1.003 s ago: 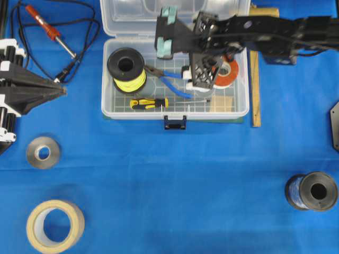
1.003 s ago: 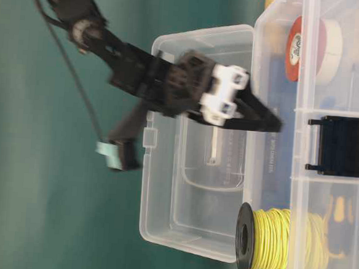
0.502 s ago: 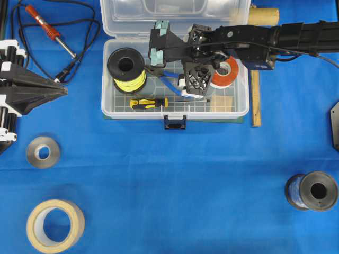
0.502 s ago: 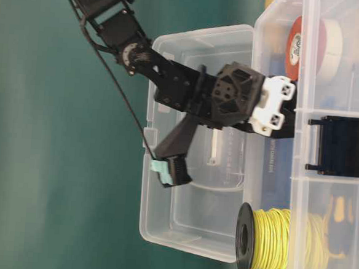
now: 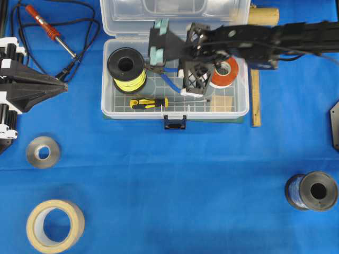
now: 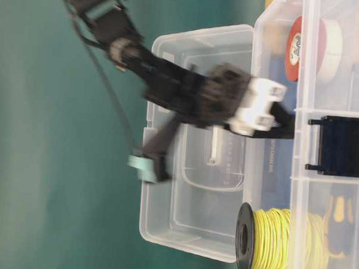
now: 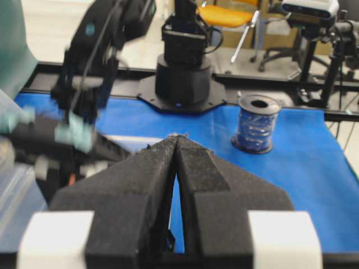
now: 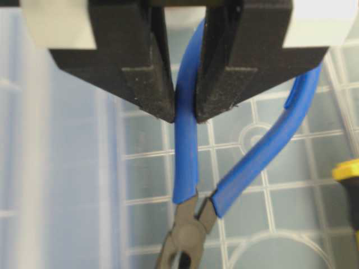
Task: Pick the nipper from the toolbox among several items.
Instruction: 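Lower the right gripper and close it on the pliers' blue handle, then lift the pliers with the right gripper and carry them out toward the front right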
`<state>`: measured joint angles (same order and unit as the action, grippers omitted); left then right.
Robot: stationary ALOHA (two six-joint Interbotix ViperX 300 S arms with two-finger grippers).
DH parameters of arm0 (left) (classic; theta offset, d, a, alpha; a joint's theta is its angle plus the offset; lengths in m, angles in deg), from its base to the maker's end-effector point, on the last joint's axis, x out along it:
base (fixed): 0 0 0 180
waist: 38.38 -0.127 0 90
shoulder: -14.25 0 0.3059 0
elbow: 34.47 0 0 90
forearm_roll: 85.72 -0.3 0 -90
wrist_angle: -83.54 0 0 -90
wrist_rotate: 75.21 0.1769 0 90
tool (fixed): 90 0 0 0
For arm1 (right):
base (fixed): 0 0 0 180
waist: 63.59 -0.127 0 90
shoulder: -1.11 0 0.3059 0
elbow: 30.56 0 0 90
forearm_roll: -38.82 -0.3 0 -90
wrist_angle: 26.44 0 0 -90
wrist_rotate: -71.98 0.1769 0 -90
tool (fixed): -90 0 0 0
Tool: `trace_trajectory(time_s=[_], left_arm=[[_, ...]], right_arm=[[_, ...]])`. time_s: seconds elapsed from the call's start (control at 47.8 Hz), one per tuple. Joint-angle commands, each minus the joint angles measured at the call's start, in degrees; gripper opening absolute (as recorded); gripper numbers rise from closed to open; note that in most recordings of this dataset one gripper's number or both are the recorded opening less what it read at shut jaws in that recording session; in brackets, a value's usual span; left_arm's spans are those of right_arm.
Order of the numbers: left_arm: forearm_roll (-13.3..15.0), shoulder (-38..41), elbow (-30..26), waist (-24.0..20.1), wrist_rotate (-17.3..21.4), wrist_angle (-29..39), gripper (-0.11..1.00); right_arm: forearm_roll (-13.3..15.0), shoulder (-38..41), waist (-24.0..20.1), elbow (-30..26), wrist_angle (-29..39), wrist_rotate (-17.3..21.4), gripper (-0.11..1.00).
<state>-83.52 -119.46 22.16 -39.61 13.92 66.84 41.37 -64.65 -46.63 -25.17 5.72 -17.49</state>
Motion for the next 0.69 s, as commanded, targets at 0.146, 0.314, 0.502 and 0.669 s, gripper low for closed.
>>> trace_trajectory(time_s=[0.146,0.314,0.502,0.669], left_arm=[[0.1,0.4,-0.6,-0.9,0.0,-0.2,0.00],[0.1,0.4,-0.4,-2.3,0.0,0.3,0.00],[0.1,0.3,-0.4,-4.0,0.0,0.5,0.00],[0.1,0.4,-0.4,-4.3,0.1,0.6,0.00]], right_arm=[[0.1,-15.3,0.0,2.0,1.1,0.8,0.13],[0.0,-22.3,-2.6,5.4,0.4,1.4,0.13],[0.0,-26.5,-9.6,10.5,-3.8,4.4,0.13],[0.0,-26.8,-16.8,13.5,-7.5,7.6,0.13]])
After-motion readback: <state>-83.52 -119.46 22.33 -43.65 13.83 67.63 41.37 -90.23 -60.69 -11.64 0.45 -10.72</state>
